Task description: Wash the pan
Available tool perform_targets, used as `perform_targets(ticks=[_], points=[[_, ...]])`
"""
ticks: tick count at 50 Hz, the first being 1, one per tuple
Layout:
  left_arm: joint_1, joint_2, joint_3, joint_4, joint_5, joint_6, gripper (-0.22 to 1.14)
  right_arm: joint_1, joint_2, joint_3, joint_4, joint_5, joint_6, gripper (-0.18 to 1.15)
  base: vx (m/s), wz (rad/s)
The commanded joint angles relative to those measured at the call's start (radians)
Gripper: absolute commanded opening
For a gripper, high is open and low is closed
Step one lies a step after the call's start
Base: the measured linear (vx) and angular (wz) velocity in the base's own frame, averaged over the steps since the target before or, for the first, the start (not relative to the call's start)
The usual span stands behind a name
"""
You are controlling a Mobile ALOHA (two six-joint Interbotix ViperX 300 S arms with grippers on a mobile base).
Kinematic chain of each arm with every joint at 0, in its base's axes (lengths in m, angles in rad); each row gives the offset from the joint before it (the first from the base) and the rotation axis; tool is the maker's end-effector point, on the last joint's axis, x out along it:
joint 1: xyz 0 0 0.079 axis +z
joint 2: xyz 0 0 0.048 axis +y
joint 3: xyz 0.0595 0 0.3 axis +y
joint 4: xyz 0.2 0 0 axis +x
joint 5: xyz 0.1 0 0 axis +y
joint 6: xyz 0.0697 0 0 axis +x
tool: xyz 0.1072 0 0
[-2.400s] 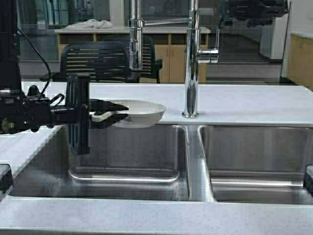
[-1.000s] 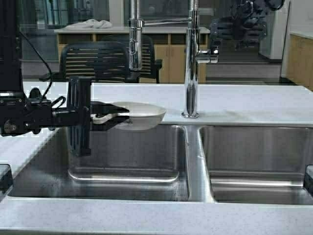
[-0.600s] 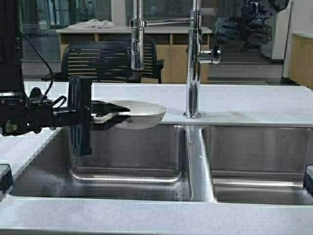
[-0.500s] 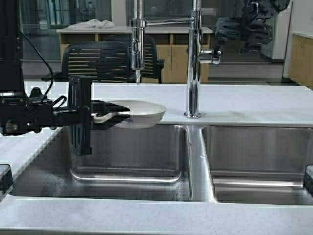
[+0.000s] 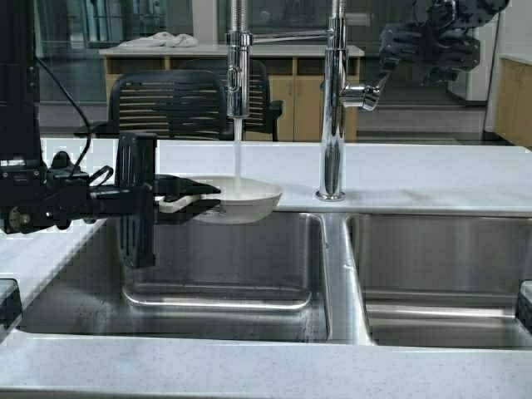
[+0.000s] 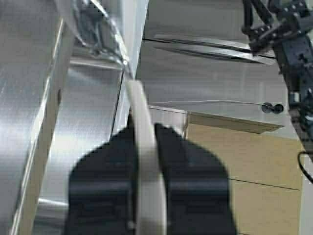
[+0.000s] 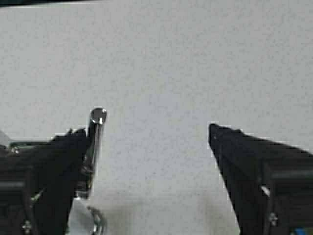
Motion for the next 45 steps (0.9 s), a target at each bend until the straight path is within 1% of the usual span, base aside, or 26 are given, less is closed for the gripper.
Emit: perform_targets(ticks=[1,6,11,14,16,18,20,22,25,27,28,29,31,35,37,45], points=[[-0.003,-0.020,-0.008,0.005,-0.021,0.009,0.02,-0.080,-0.141,0.031,-0.002,-0.071,-0.005,1.04,0.01,0.00],[-0.003,-0.021,-0.008,0.005,-0.021,0.008,0.02,-0.081,-0.169,0.063,-0.002,-0.089,-0.009,1.04,0.00,0.00],[-0.003,-0.021,-0.009,0.005,-0.021,0.008,0.02,-0.084,-0.156,0.078,-0.005,-0.095,-0.017,1.03,-0.01,-0.03],[-0.003,-0.021,-0.008,0.003,-0.021,0.008,0.02,-0.083,-0.132,0.078,-0.005,-0.095,-0.015,0.99,-0.01,-0.04],[-0.003,-0.020,-0.006,0.003,-0.021,0.008,0.02,-0.077,-0.115,0.075,-0.005,-0.091,-0.012,0.94,-0.01,-0.05],[-0.003,-0.021,-0.006,0.002,-0.021,0.008,0.02,-0.071,-0.095,0.071,-0.005,-0.084,-0.011,0.84,-0.01,-0.06],[-0.003,-0.023,-0.008,0.002,-0.021,0.008,0.02,-0.063,-0.077,0.066,-0.005,-0.080,-0.011,0.70,-0.01,-0.04],[-0.003,-0.021,-0.006,0.002,-0.020,0.008,0.02,-0.054,-0.058,0.060,-0.005,-0.072,-0.009,0.51,0.00,-0.01],[-0.003,-0.021,-0.006,0.002,-0.021,0.008,0.02,-0.037,-0.032,0.048,-0.002,-0.058,-0.008,0.18,0.00,0.00],[-0.003,-0.020,-0.006,0.000,-0.020,0.008,0.02,-0.026,-0.015,0.038,0.000,-0.054,-0.006,-0.01,-0.01,-0.02],[-0.003,-0.020,-0.005,0.002,-0.021,0.008,0.02,-0.023,-0.005,0.031,0.000,-0.049,-0.003,-0.08,0.00,0.00],[-0.003,-0.020,-0.003,0.002,-0.021,0.008,0.02,-0.020,0.003,0.021,0.002,-0.044,-0.003,-0.11,0.00,0.00],[-0.003,-0.021,-0.003,0.000,-0.021,0.008,0.02,-0.014,0.015,0.003,0.002,-0.038,-0.005,-0.09,0.00,0.00],[-0.003,-0.021,0.000,0.002,-0.021,0.008,0.02,-0.003,0.034,-0.028,0.002,-0.012,-0.005,0.07,0.00,0.00],[-0.003,-0.021,0.002,0.002,-0.023,0.008,0.02,0.008,0.041,-0.046,0.002,0.006,-0.006,0.11,0.00,0.00],[-0.003,-0.020,0.005,0.002,-0.037,0.008,0.02,0.043,0.067,-0.123,0.002,0.081,-0.006,0.05,0.00,0.00]])
